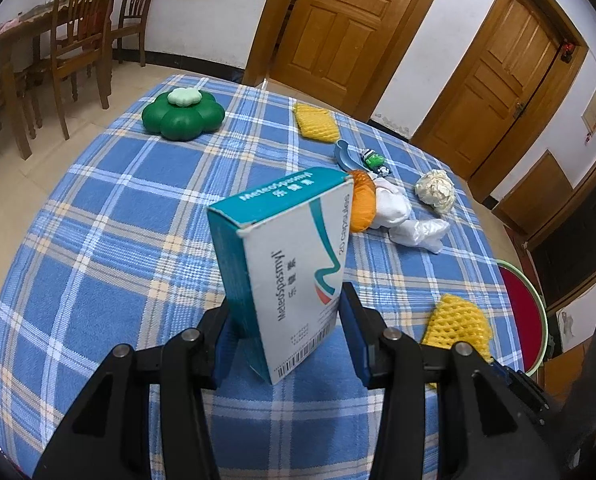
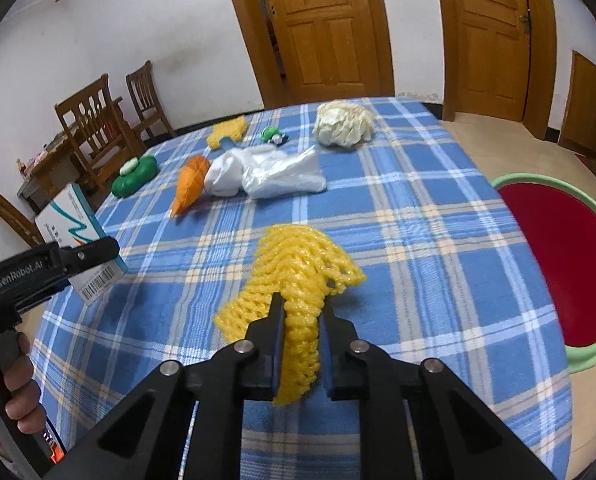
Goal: Collect trash
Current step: 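Carry the medicine box and yellow foam net over the red basin with both grippers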
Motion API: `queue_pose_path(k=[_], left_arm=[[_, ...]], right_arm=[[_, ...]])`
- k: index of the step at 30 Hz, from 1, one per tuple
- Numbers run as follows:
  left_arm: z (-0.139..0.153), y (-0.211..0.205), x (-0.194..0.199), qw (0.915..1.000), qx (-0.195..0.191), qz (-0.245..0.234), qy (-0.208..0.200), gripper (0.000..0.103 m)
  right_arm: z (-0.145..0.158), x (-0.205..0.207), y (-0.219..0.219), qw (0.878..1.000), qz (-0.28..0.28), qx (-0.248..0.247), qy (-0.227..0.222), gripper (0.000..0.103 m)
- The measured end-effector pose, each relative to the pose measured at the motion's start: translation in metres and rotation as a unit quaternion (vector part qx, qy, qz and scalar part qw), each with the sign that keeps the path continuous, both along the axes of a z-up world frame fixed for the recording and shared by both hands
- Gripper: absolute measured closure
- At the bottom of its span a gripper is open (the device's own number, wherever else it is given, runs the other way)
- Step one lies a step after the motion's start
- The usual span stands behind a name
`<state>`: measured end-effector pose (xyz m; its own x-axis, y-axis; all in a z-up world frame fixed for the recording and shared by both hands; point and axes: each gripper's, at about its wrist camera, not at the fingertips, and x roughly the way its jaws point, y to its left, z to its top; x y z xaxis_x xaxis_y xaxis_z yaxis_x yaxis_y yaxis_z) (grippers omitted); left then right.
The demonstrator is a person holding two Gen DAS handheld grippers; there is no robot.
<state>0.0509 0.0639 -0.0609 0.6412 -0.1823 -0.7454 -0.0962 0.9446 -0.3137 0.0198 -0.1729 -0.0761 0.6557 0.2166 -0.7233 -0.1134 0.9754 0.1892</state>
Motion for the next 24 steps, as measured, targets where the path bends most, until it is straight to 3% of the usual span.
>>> queue_pose_path(k=[24], left_arm=[[0.026,-0.035,-0.004,0.9989,-0.004,-0.043,-0.019,0.056]], right_arm=[[0.051,-0.024,-0.079,0.993,-0.089,0.026,-0.075,0.087]])
